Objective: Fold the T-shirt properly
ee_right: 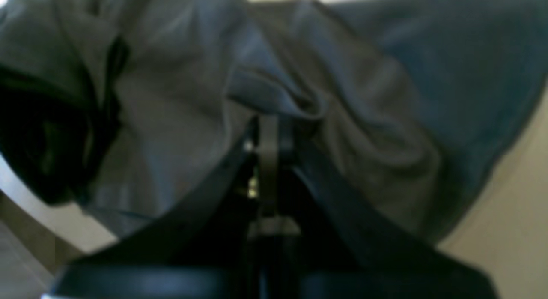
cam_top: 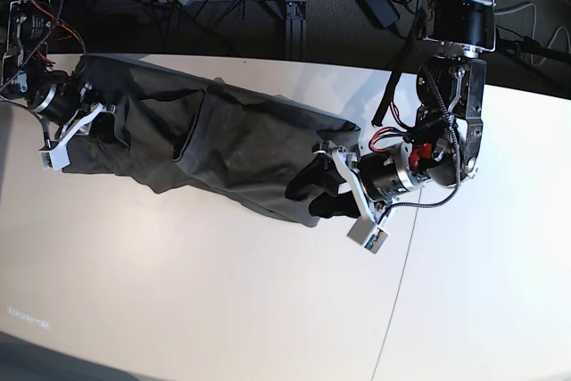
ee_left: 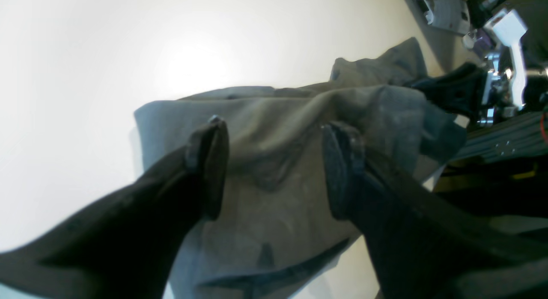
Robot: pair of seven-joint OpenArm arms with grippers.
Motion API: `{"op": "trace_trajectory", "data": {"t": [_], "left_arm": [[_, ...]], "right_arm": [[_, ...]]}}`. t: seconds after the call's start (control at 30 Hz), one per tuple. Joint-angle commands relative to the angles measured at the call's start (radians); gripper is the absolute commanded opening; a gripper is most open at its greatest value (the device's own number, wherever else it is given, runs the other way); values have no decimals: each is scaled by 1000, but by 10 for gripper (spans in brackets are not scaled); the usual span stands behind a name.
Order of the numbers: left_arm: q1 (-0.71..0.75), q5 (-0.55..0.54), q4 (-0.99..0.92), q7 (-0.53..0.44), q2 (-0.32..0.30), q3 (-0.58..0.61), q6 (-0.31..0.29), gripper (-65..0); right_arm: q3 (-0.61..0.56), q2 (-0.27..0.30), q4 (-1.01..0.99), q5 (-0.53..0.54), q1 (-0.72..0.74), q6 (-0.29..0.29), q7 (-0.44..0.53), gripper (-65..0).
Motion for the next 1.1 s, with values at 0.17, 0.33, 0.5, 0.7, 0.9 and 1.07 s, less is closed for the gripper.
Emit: {"op": "trace_trajectory", "data": {"t": [0.17, 0.33, 0.5, 0.7, 0.9, 1.07], "left_arm": [[-19, -19, 18, -25, -1, -1, -21, -275], [-19, -19, 18, -25, -1, -1, -21, -275], [-19, 5, 18, -25, -2, -1, -21, -275], [-19, 17, 18, -26, -3, -1, -21, -275], [-19, 16, 18, -26, -3, -1, -21, -275], [-19, 16, 18, -33, -3, -1, -21, -275]], "right_arm": [[8, 32, -95, -17, 5, 65, 61, -650], [8, 31, -74, 58, 5, 65, 64, -650], [38, 31, 6, 62, 5, 65, 64, -650], [181, 32, 103, 95, 5, 65, -3, -650], [338, 49, 101, 101, -26, 65, -47, -650], [355, 62, 81, 55, -102, 64, 3, -650]]}}
